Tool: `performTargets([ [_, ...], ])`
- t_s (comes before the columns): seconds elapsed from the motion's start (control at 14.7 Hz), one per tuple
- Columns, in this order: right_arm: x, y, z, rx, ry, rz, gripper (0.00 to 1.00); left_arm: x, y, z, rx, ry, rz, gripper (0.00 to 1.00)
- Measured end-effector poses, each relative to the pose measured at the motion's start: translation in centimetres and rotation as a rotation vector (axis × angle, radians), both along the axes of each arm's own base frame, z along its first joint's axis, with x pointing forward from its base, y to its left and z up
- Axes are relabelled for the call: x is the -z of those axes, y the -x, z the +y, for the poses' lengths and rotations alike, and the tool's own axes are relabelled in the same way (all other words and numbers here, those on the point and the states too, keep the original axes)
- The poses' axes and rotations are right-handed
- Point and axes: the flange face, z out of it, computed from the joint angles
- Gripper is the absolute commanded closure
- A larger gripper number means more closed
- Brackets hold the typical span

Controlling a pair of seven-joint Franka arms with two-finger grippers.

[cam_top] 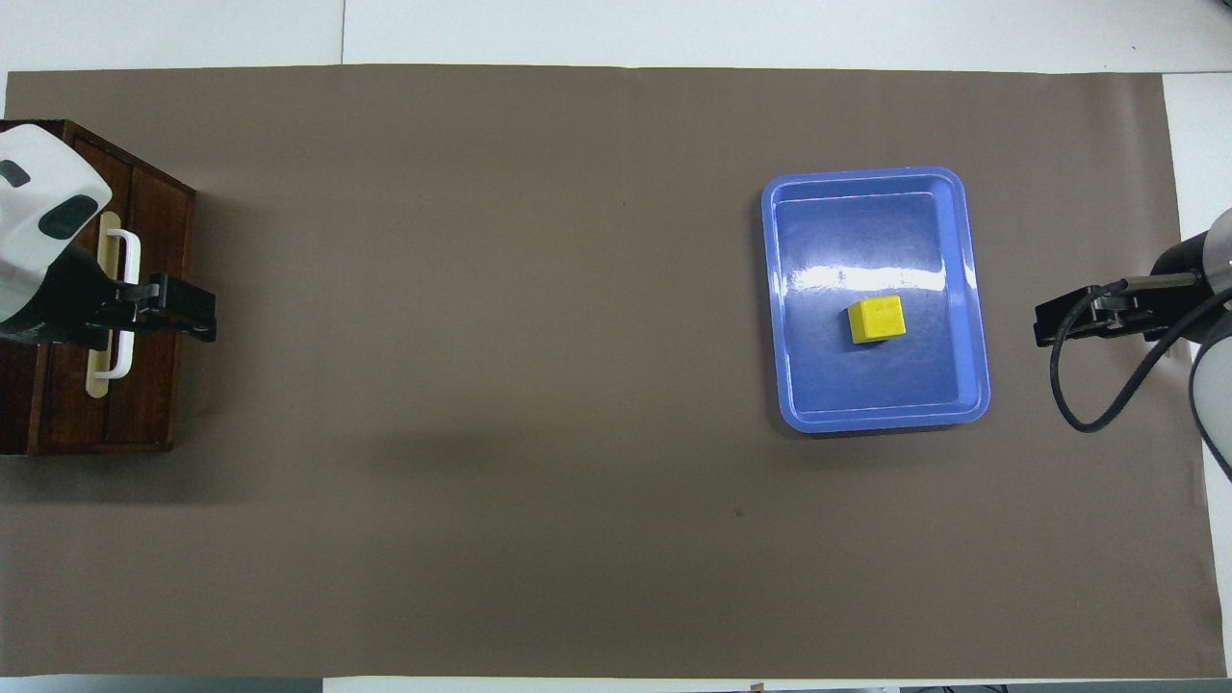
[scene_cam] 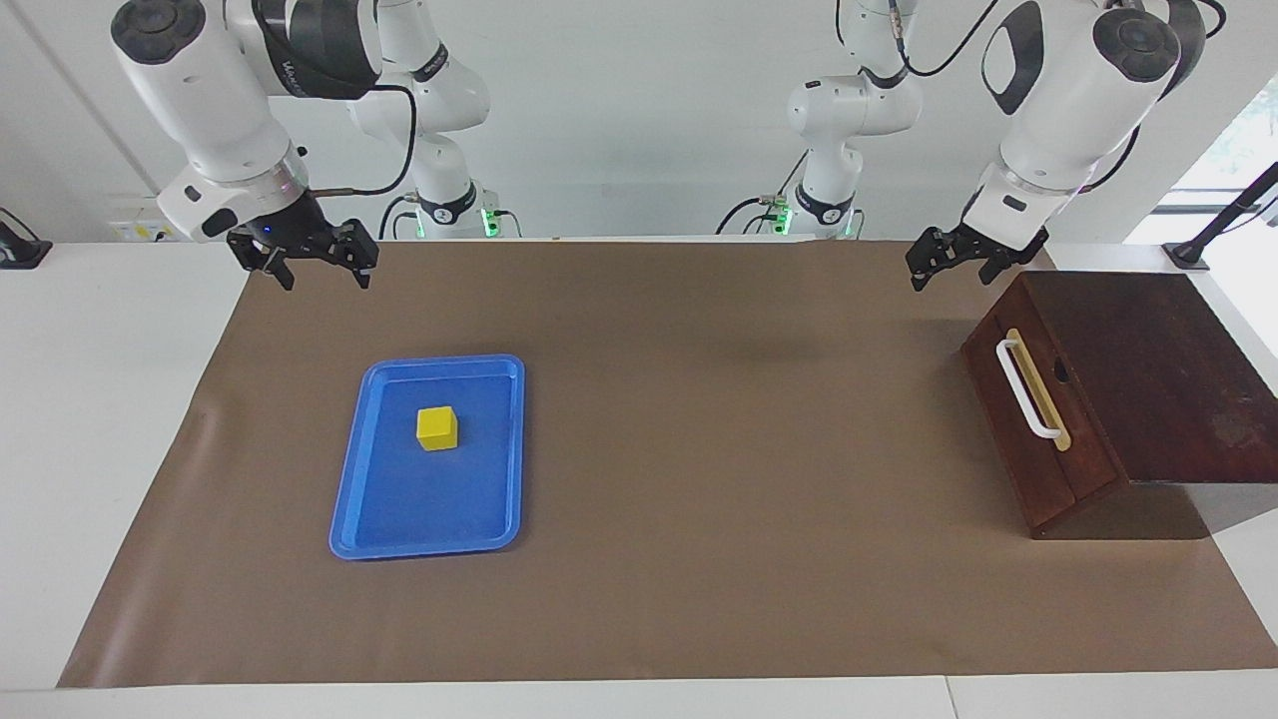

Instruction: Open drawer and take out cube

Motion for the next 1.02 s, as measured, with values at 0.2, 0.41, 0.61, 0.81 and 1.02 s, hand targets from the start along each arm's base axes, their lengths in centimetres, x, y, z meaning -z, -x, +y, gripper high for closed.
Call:
performTargets([
  [0.2, -0.01, 0.01, -0.04, 0.001, 0.000, 0.000, 0.00, -0.10, -0.15, 0.60, -0.003, 0.002, -0.007, 0.00],
  [0.41, 0.00, 0.03, -0.08, 0.002, 0.000, 0.002, 0.00, -0.24, -0.33, 0.61, -0.003, 0.004, -0.023, 0.00],
  [0.61, 0.04, 0.10, -0.08, 0.002, 0.000, 0.008, 0.00, -0.42, -0.60, 0.57, -0.002, 0.006, -0.046, 0.00],
  [0.81, 0.03, 0.18, -0.04, 0.003, -0.003, 0.013, 0.00, -0.48, -0.68, 0.53, -0.002, 0.009, -0.053, 0.00],
  [1.02, 0.04, 0.19, 0.00, 0.003, -0.005, 0.014, 0.00, -0.50, -0.71, 0.51, -0.002, 0.011, -0.056, 0.00],
])
